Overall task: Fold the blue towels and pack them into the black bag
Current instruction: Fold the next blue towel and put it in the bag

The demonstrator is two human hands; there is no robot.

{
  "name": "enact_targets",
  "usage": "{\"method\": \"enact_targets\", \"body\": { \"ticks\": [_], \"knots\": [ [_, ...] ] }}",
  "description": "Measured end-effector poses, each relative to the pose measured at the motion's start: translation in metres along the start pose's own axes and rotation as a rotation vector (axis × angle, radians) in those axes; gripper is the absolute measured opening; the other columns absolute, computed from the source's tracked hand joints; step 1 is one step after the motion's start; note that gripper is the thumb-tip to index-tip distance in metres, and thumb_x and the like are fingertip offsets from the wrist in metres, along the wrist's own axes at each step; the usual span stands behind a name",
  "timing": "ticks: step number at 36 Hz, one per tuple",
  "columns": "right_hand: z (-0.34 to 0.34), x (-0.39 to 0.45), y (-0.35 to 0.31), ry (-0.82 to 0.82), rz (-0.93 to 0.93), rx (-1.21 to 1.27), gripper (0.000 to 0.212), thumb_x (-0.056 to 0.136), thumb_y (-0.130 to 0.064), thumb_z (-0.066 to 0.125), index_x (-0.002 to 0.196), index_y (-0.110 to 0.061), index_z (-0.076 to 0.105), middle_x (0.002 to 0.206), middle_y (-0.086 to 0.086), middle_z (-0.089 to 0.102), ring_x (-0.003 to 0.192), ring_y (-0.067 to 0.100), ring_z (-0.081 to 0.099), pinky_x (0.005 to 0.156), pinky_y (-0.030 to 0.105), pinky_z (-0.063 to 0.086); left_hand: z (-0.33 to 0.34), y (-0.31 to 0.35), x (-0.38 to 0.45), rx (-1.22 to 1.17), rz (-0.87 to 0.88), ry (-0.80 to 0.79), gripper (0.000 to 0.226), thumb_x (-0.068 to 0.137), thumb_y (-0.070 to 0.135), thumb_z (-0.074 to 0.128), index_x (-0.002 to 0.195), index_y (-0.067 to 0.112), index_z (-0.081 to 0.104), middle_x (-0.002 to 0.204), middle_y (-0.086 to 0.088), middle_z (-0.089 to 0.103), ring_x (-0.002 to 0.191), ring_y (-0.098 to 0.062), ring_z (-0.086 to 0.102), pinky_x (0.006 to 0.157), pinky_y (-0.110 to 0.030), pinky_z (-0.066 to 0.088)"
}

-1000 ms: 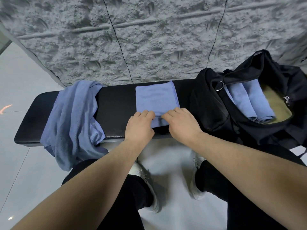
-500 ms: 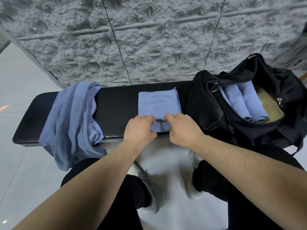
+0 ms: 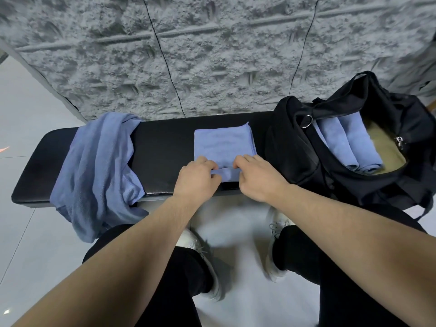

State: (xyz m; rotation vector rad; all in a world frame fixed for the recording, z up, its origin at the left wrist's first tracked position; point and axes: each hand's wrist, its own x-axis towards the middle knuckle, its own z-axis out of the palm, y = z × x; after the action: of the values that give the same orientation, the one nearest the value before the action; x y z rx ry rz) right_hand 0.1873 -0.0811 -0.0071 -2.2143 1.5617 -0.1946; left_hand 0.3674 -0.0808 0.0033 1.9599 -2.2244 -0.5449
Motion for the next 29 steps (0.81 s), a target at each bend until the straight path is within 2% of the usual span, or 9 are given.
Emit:
{"method": "enact_targets", "body": {
  "ticks": [4, 10, 12, 15, 17, 19, 21, 26, 29],
  "knots": [
    [0.003, 0.003, -0.001, 0.06, 0.004, -0.097, 0.028, 0.093, -0.013, 0.04, 0.118, -0.017, 0.051, 0.113, -0.001, 0.054, 0.105, 0.023, 0.044, 0.087, 0.034, 0.033, 0.003, -0.002, 0.003, 0.009, 0.008, 0.018, 0.032, 0.094, 0.019, 0.046, 0.12, 0.017, 0.066, 0.116, -0.003, 0.052, 0.096, -0.025, 0.05, 0.09, -0.038, 0.043],
    [0.003, 0.007, 0.0, 0.111, 0.049, -0.216, 0.036, 0.097, -0.024, 0.038, 0.13, -0.029, 0.05, 0.124, -0.004, 0.046, 0.116, 0.022, 0.037, 0.096, 0.039, 0.026, 0.002, -0.003, 0.004, -0.037, 0.009, 0.069, 0.034, 0.092, 0.014, 0.05, 0.122, 0.018, 0.063, 0.121, -0.002, 0.051, 0.104, -0.024, 0.043, 0.09, -0.034, 0.043],
    [0.003, 0.007, -0.001, 0.157, 0.015, -0.194, 0.039, 0.093, -0.021, 0.043, 0.13, -0.033, 0.048, 0.12, -0.006, 0.047, 0.113, 0.021, 0.039, 0.092, 0.039, 0.026, 0.0, -0.003, 0.004, -0.058, 0.006, 0.094, 0.029, 0.09, 0.012, 0.052, 0.117, 0.018, 0.06, 0.119, 0.0, 0.051, 0.104, -0.023, 0.044, 0.084, -0.037, 0.047],
    [0.002, 0.008, -0.003, 0.269, -0.1, -0.183, 0.036, 0.082, -0.007, 0.056, 0.11, -0.028, 0.062, 0.102, -0.006, 0.055, 0.096, 0.023, 0.049, 0.079, 0.037, 0.029, -0.001, -0.003, 0.005, -0.041, 0.002, 0.115, 0.021, 0.089, 0.012, 0.053, 0.109, 0.017, 0.06, 0.114, 0.002, 0.055, 0.098, -0.022, 0.046, 0.076, -0.04, 0.048],
    [0.005, 0.009, -0.001, 0.316, -0.169, -0.219, 0.031, 0.074, 0.0, 0.066, 0.095, -0.022, 0.069, 0.089, -0.004, 0.059, 0.081, 0.024, 0.054, 0.07, 0.034, 0.03, -0.001, -0.002, 0.006, -0.012, -0.007, 0.135, 0.019, 0.09, 0.013, 0.053, 0.105, 0.018, 0.061, 0.111, 0.003, 0.059, 0.095, -0.021, 0.047, 0.075, -0.038, 0.046],
    [0.008, 0.01, 0.001, 0.323, -0.209, -0.264, 0.029, 0.069, 0.001, 0.072, 0.089, -0.019, 0.073, 0.083, -0.003, 0.061, 0.073, 0.024, 0.055, 0.067, 0.03, 0.03, 0.0, -0.002, 0.006, 0.058, 0.009, 0.176, 0.017, 0.09, 0.013, 0.053, 0.102, 0.019, 0.064, 0.108, 0.004, 0.06, 0.095, -0.022, 0.048, 0.074, -0.034, 0.038],
    [0.009, 0.01, 0.002, 0.34, -0.24, -0.278, 0.027, 0.068, -0.002, 0.074, 0.09, -0.018, 0.075, 0.083, -0.003, 0.063, 0.07, 0.024, 0.056, 0.066, 0.028, 0.029, 0.001, -0.002, 0.006, 0.111, 0.045, 0.215, 0.017, 0.089, 0.011, 0.054, 0.099, 0.017, 0.067, 0.106, 0.003, 0.061, 0.093, -0.023, 0.048, 0.072, -0.032, 0.032],
    [0.013, 0.004, 0.004, 0.311, -0.257, -0.303, 0.033, 0.069, -0.016, 0.07, 0.102, -0.017, 0.073, 0.092, -0.003, 0.065, 0.079, 0.023, 0.058, 0.07, 0.032, 0.041, 0.002, -0.001, 0.006, 0.119, 0.084, 0.215, 0.02, 0.088, 0.009, 0.053, 0.1, 0.014, 0.069, 0.105, 0.0, 0.064, 0.089, -0.024, 0.051, 0.073, -0.034, 0.041],
    [0.016, 0.003, 0.008, 0.303, -0.245, -0.321, 0.037, 0.068, -0.008, 0.068, 0.105, -0.016, 0.07, 0.096, -0.003, 0.064, 0.081, 0.023, 0.058, 0.073, 0.033, 0.044, 0.002, -0.002, 0.003, 0.133, 0.106, 0.201, 0.022, 0.086, 0.011, 0.055, 0.102, 0.012, 0.069, 0.106, 0.0, 0.065, 0.091, -0.024, 0.052, 0.076, -0.035, 0.044]
  ]
}}
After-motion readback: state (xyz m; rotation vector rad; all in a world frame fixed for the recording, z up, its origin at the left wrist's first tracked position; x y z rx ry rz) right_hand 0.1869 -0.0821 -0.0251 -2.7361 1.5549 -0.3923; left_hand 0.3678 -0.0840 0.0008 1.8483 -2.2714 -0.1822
